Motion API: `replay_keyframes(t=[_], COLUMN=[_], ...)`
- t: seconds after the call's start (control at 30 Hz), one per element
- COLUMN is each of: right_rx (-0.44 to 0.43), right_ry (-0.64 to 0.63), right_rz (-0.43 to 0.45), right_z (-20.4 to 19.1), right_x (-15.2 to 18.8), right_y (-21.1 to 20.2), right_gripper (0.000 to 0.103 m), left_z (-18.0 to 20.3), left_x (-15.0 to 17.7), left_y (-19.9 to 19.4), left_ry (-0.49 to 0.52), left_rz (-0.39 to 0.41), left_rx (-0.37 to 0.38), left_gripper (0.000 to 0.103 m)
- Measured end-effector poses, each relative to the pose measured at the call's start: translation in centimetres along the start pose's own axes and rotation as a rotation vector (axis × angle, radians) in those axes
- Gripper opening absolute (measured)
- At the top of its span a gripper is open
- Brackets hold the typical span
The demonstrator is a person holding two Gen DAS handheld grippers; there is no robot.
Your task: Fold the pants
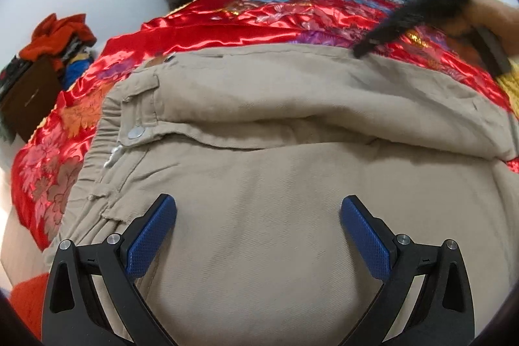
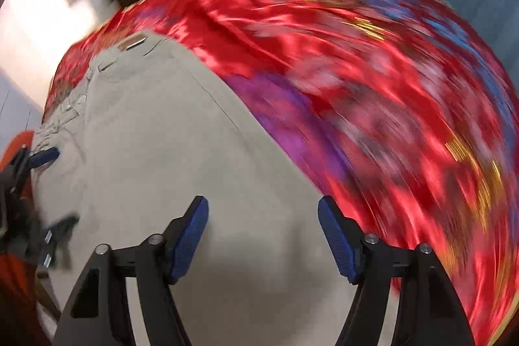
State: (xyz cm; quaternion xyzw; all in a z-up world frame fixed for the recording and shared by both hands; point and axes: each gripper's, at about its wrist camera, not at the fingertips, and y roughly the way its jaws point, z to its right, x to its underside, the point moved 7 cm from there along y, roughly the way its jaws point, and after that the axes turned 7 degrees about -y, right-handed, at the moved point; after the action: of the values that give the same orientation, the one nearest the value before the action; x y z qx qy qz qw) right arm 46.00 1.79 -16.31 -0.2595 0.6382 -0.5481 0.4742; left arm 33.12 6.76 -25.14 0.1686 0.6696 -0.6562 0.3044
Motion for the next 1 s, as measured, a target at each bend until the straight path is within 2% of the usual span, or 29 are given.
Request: replay_keyframes(t=[0.07, 0.1, 0.17, 0.23, 0.3, 0.33, 0.43, 0.5, 0.53, 0.57, 0.6, 0.63, 0.7, 0.77, 0.83, 0.87, 0.9, 0.97, 1.0], right_rx=[-0.026, -0.050, -0.117, -0.117, -0.102, -0.071, -0.024, -0.022, -0.029, -0.040, -0.052, -0.053, 0.034, 0.225, 0.445, 0.522, 0.552, 0.521, 0.459], right_ry=[-0.058, -0.068, -0.126, -0.170, -0.199, -0.232, -0.277, -0.250, -0.226, -0.222, -0.227, -0.244, -0.345, -0.398, -0.410, -0.393, -0.346, -0.234, -0.152], right_rz=[-0.043, -0.062, -0.158, -0.216, -0.266, -0.284, -0.295, -0.307, -0.340, -0.356, -0.369, -0.377, -0.378, -0.328, -0.242, -0.198, -0.169, -0.169, -0.131], right_z=[-0.1, -0.1, -0.5, -0.4, -0.4, -0.6, -1.1, -1.1, -1.0, -1.0, -1.0, -1.2, -1.9, -0.9, 0.6, 1.0, 1.4, 1.8, 1.8], right_x=[-2.1, -2.4, -2.0, -1.6, -1.2, -1.2, -1.7, -1.6, -1.2, -1.1, -1.3, -1.8, -2.7, -5.3, -8.6, -10.0, -11.0, -11.1, -10.7], right_y=[2.2, 2.7, 4.0, 4.6, 4.8, 4.8, 4.8, 5.2, 5.9, 6.4, 6.8, 7.2, 6.7, 5.6, 4.8, 4.8, 5.1, 6.3, 6.5], right_gripper=[0.051, 0.049, 0.040, 0.033, 0.020, 0.005, 0.006, 0.022, 0.038, 0.036, 0.029, 0.004, 0.003, 0.003, 0.003, 0.005, 0.008, 0.045, 0.046], left_z=[0.1, 0.1, 0.2, 0.2, 0.0, -0.1, -0.1, 0.0, 0.0, -0.1, -0.1, -0.2, -0.4, -0.6, -0.9, -1.1, -1.2, -1.7, -2.1], left_x=[-0.1, -0.2, -0.4, -0.3, -0.3, -0.3, -0.3, -0.3, -0.3, -0.2, -0.2, -0.3, -0.3, -0.5, -0.9, -1.1, -1.2, -1.8, -2.8], left_y=[0.0, 0.1, 0.1, 0.3, 0.3, 0.4, 0.4, 0.4, 0.4, 0.3, 0.3, 0.2, 0.0, -0.1, -0.2, -0.2, -0.2, -0.7, -1.4], left_ry=[-0.003, -0.003, -0.002, -0.006, -0.007, -0.005, 0.006, 0.011, 0.013, 0.015, 0.017, 0.018, 0.009, -0.008, -0.033, -0.040, -0.039, -0.034, -0.050], left_rz=[-0.010, -0.012, -0.017, -0.024, -0.030, -0.031, -0.036, -0.038, -0.039, -0.040, -0.041, -0.041, -0.039, -0.040, -0.033, -0.028, -0.027, -0.034, -0.032], left_rx=[0.011, 0.017, 0.030, 0.037, 0.042, 0.043, 0.045, 0.045, 0.046, 0.047, 0.049, 0.051, 0.056, 0.062, 0.067, 0.059, 0.043, -0.003, -0.020], left_gripper=[0.102, 0.102, 0.102, 0.102, 0.102, 0.102, 0.102, 0.102, 0.102, 0.102, 0.102, 0.102, 0.102, 0.102, 0.102, 0.102, 0.102, 0.102, 0.102])
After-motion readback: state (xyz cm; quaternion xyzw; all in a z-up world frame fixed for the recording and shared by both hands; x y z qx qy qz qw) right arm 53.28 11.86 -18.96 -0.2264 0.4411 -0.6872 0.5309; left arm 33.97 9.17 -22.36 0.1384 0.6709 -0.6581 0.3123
